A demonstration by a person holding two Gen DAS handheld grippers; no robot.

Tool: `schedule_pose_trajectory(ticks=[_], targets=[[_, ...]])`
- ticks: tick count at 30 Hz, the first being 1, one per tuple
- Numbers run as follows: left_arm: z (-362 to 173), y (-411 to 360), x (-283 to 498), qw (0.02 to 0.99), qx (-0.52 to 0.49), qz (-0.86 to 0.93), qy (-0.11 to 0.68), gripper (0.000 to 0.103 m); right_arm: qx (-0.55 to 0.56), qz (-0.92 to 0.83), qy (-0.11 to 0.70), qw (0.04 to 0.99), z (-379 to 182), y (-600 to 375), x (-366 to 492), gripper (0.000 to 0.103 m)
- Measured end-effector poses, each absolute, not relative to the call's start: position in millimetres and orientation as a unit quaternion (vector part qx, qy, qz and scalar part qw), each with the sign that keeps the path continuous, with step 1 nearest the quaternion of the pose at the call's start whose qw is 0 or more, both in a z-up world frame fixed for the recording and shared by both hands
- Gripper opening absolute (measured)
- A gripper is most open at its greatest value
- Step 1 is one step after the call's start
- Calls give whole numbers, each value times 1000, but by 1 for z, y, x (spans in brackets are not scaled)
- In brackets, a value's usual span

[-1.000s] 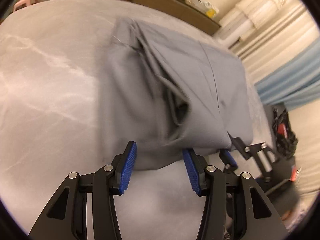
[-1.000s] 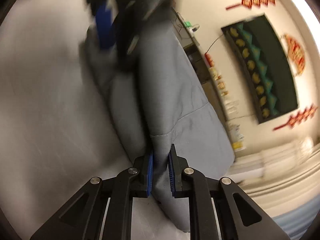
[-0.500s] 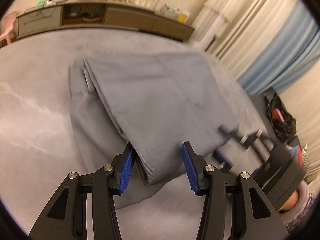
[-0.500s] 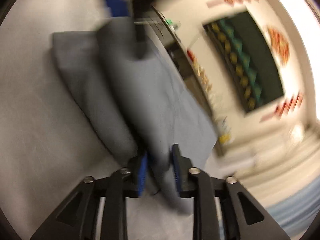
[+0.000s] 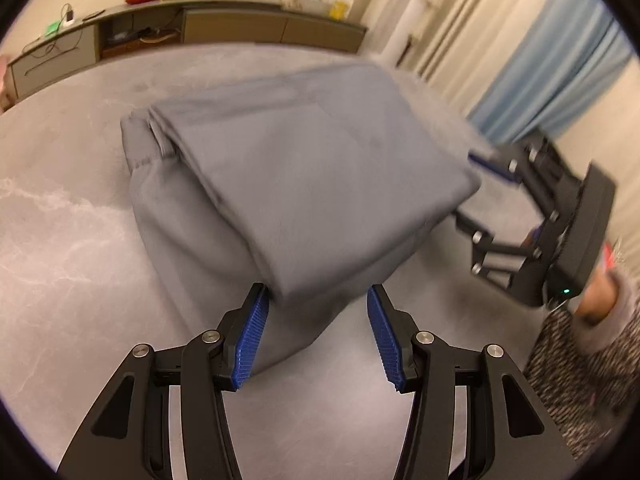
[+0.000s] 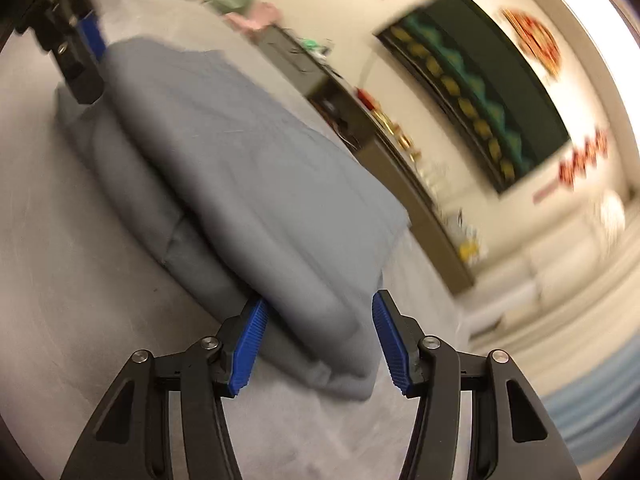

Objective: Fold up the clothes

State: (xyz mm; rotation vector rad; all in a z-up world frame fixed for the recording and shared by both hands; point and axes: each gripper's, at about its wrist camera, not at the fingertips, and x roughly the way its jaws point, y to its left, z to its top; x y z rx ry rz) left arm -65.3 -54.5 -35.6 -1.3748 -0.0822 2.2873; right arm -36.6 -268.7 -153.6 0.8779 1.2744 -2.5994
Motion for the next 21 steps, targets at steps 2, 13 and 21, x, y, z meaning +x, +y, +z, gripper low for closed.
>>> schedule_pose_trajectory(ticks=[2,13,21], targets=[[-45,-51,-65,219,-517,828,-8,53,280,-852,438,68,-154,-269,-36,24],[-33,-70,-57,230,-499,835,-23,51,229,-801,541,109,-187,-255,-15,9],[29,-96,-86,285,-437,847,-105,53,295,-787,514,171,-166,-238,-26,41]])
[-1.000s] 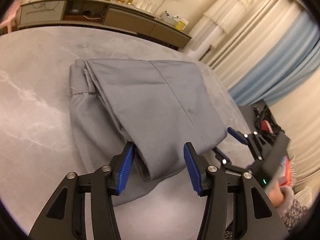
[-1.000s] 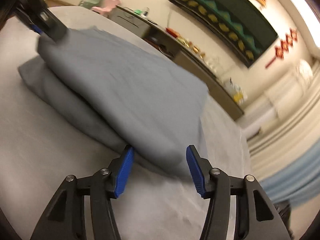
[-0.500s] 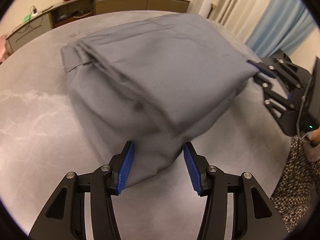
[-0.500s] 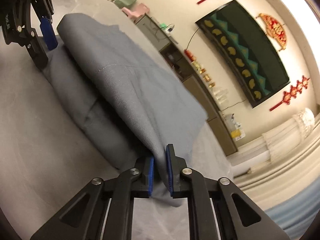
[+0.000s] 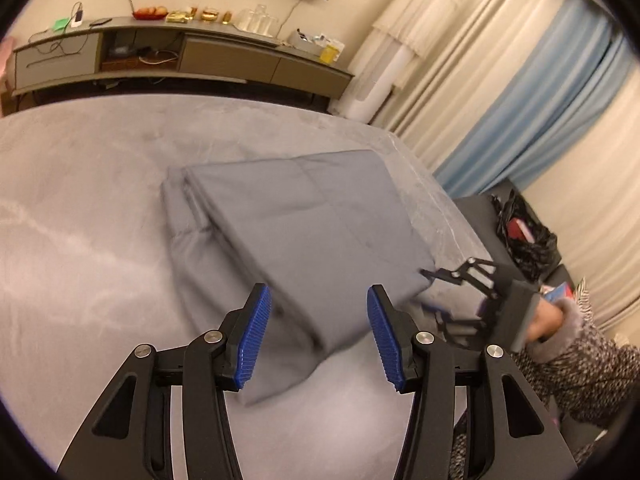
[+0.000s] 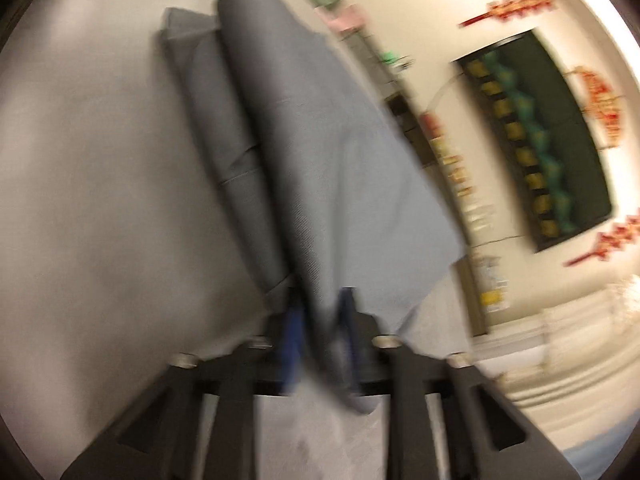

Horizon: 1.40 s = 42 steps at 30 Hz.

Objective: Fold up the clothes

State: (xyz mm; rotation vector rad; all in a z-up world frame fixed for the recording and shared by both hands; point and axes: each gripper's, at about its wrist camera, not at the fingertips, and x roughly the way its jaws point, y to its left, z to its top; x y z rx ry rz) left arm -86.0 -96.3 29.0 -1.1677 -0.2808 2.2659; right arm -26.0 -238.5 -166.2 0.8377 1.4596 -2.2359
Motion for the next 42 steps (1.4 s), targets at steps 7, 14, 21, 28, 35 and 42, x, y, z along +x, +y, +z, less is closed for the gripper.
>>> schedule_pose_trajectory(ticks=[7,14,21,28,35,42], targets=[[-14,-30,-107,286,-471,834,1,53,331,-880,215,264,-42,-192,-76,42],[-31,-37,-115,289,-488,823,-22,53,427,-881,142,144,-75,-168,-240,46],[-43,-27,-116,285,-495,821,7,53,528,-832,127,114,-144,-156,-311,45],[-46,-26,-107,276,-484,830,23,53,472,-870,105,92,-95,-133,-263,46],[-53,-23,-104,271,-471,839,28,54,489,-860,56,134,-154,-97,-166,46],[-26,-52,-75,255,-448,857,-12,54,419,-898,31,128,-116,-95,-142,49]])
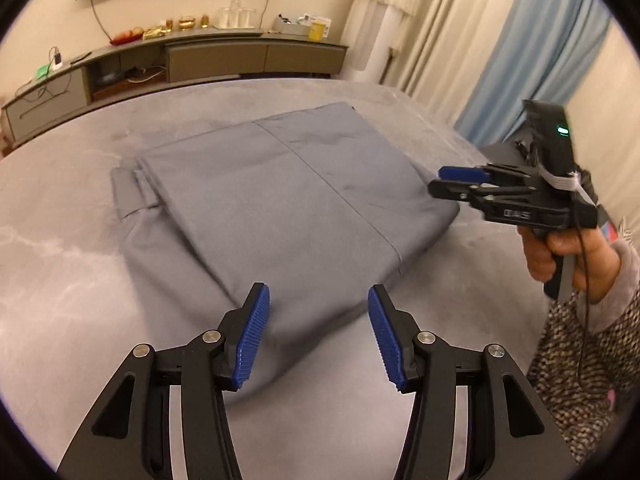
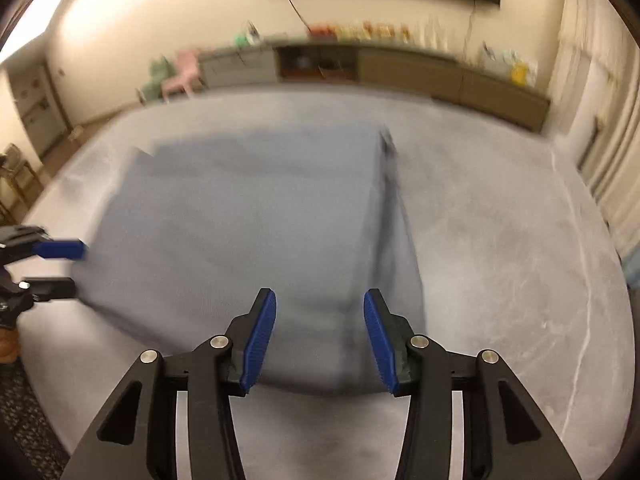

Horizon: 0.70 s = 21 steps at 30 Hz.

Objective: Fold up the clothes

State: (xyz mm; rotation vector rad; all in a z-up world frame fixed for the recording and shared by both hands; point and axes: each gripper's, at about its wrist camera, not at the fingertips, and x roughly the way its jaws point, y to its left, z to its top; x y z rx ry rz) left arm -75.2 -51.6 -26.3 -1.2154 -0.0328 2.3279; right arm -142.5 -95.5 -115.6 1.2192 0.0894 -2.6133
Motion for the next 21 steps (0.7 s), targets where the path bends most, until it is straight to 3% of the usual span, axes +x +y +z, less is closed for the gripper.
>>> schedule_pose_trajectory(ticks=[3,8,13,17,21], targets=[[-61,-58,-89,235,-505,830,-32,54,417,-894,29,160,-119,-113,-131,49],[-62,-48,-88,226,-485,845,22,54,452,-880,62,135,-152,-129,-153,49],[-58,-67,-123,202,-477,855,-16,53,444,-886,68,113,-155,-133,-186,50],[-15,-95,-104,266,-441,854,-73,54,438,-893,53,87,-155,-131,-217,50],[27,-130,-95,264,-382,878,-118,60,387,-913,40,123,-109,-156,-201,50]])
